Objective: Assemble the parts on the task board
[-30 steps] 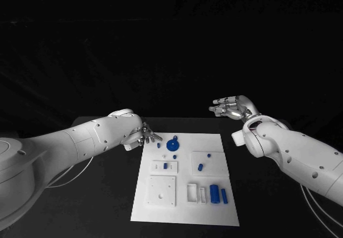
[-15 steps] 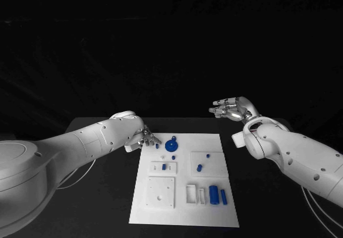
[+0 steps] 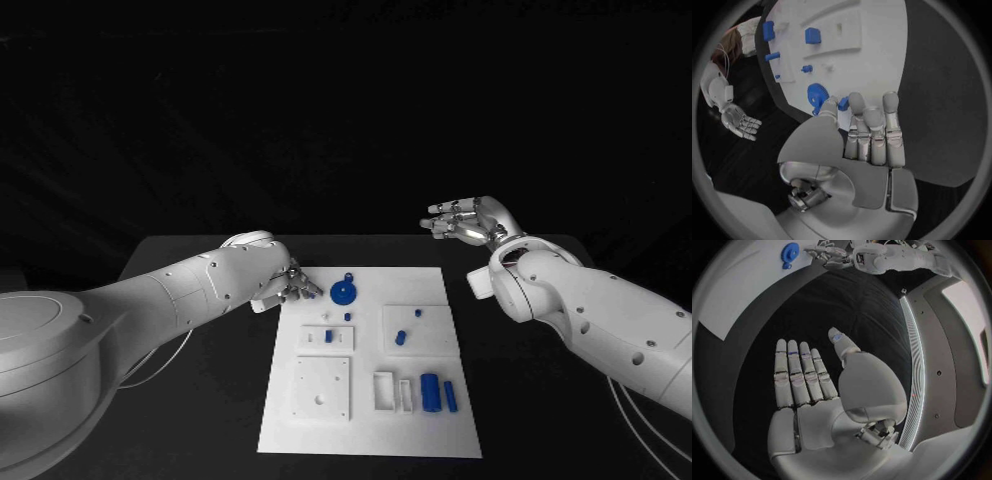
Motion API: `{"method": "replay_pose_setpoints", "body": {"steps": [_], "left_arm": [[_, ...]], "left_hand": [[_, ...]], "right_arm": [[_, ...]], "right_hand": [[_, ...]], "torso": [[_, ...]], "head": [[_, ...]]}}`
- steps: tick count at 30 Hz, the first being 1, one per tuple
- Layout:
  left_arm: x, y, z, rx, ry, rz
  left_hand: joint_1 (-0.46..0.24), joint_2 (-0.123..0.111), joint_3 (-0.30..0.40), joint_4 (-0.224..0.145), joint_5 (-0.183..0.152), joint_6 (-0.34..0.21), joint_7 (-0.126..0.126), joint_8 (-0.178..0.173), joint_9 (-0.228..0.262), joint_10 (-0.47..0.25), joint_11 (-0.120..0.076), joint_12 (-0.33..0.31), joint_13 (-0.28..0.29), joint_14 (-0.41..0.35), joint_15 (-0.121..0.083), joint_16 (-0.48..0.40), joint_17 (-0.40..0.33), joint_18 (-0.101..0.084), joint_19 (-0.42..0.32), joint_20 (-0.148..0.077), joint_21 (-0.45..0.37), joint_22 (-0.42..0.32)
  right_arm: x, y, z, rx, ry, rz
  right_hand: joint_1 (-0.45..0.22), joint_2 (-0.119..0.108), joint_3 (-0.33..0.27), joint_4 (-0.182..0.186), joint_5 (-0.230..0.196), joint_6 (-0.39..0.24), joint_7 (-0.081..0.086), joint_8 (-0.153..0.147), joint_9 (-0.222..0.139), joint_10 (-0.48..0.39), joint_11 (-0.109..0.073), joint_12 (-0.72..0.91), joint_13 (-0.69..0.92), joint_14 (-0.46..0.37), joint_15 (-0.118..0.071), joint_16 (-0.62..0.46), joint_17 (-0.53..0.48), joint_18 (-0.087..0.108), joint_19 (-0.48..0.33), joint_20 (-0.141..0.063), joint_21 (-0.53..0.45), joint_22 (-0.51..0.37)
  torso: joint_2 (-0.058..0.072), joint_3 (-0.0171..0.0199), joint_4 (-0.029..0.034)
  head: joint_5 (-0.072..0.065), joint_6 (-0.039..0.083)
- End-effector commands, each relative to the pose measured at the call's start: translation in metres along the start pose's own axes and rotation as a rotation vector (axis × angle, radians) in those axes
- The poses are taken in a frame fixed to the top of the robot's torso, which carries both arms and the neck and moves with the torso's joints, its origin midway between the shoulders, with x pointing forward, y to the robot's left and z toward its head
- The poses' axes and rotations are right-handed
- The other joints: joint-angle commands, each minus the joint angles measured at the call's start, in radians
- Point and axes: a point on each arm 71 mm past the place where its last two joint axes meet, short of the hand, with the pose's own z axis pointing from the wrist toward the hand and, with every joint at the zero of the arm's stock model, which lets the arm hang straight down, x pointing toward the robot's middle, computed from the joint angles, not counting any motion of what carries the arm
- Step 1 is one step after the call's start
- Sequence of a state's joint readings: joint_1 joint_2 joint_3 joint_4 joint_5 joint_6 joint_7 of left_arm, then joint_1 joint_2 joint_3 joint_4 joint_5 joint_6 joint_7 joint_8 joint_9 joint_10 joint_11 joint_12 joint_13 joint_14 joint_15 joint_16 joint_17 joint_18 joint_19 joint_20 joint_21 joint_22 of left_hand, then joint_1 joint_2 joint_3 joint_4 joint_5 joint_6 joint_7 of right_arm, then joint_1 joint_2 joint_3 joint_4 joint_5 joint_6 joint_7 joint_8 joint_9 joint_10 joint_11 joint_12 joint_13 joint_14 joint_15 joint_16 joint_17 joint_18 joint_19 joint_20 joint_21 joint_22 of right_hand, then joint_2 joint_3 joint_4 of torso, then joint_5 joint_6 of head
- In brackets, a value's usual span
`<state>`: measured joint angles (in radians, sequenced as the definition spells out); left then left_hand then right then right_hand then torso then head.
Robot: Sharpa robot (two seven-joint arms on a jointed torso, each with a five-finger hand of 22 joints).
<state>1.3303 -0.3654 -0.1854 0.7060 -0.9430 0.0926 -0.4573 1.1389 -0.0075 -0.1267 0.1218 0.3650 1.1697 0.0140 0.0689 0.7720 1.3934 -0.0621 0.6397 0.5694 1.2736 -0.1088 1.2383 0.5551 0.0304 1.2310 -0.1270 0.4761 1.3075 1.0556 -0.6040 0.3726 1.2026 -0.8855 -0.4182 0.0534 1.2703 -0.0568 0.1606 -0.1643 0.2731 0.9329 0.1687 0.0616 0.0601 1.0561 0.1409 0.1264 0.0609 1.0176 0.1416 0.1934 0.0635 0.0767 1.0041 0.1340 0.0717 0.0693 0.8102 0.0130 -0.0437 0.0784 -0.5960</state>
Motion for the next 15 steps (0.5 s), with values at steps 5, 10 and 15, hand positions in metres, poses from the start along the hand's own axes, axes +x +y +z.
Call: {"method": "replay_pose_setpoints", "body": {"steps": [5, 10, 15], "left_arm": [[-0.0002, -0.0030, 0.0003, 0.020, -0.011, -0.008], [-0.0007, -0.0018, 0.0004, 0.019, -0.011, -0.019], [-0.0017, -0.0001, 0.0004, 0.018, -0.014, -0.027]], "left_hand": [[0.004, -0.002, 0.001, 0.001, 0.006, -0.007, -0.003, -0.001, 0.005, -0.006, -0.001, 0.004, -0.002, -0.004, -0.001, 0.002, -0.002, -0.011, -0.005, -0.001, -0.004, 0.017], [0.005, 0.006, -0.003, -0.004, 0.009, -0.007, -0.003, -0.001, 0.006, -0.006, -0.001, 0.003, -0.002, -0.004, -0.001, 0.002, -0.002, -0.011, -0.004, -0.001, -0.004, 0.017], [0.007, 0.014, -0.012, -0.013, 0.016, -0.007, -0.004, -0.001, 0.007, -0.006, -0.001, 0.003, -0.003, -0.004, -0.001, 0.002, -0.003, -0.012, -0.004, -0.001, -0.005, 0.016]], "right_arm": [[0.0015, 0.0014, 0.0004, -0.010, 0.006, 0.001], [0.0014, 0.0011, 0.0005, -0.009, 0.006, 0.001], [0.0013, 0.0009, 0.0005, -0.008, 0.006, 0.001]], "right_hand": [[-0.006, -0.001, -0.002, -0.004, 0.004, -0.002, 0.000, -0.002, 0.000, 0.004, 0.003, -0.004, -0.001, 0.005, 0.003, -0.004, -0.001, 0.005, 0.003, -0.001, -0.001, -0.001], [-0.006, -0.001, -0.002, -0.004, 0.004, -0.002, 0.000, -0.002, 0.000, 0.004, 0.003, -0.004, -0.001, 0.005, 0.003, -0.004, -0.001, 0.005, 0.003, -0.001, -0.001, -0.001], [-0.005, -0.001, -0.002, -0.004, 0.004, -0.002, 0.000, -0.002, 0.000, 0.003, 0.003, -0.004, -0.001, 0.005, 0.003, -0.005, -0.001, 0.005, 0.002, 0.000, -0.001, -0.001]], "torso": [[0.002, 0.0000, -0.0007], [0.001, -0.0001, -0.0010], [0.001, -0.0003, -0.0006]], "head": [[0.000, -0.002], [0.000, -0.003], [-0.001, -0.001]]}}
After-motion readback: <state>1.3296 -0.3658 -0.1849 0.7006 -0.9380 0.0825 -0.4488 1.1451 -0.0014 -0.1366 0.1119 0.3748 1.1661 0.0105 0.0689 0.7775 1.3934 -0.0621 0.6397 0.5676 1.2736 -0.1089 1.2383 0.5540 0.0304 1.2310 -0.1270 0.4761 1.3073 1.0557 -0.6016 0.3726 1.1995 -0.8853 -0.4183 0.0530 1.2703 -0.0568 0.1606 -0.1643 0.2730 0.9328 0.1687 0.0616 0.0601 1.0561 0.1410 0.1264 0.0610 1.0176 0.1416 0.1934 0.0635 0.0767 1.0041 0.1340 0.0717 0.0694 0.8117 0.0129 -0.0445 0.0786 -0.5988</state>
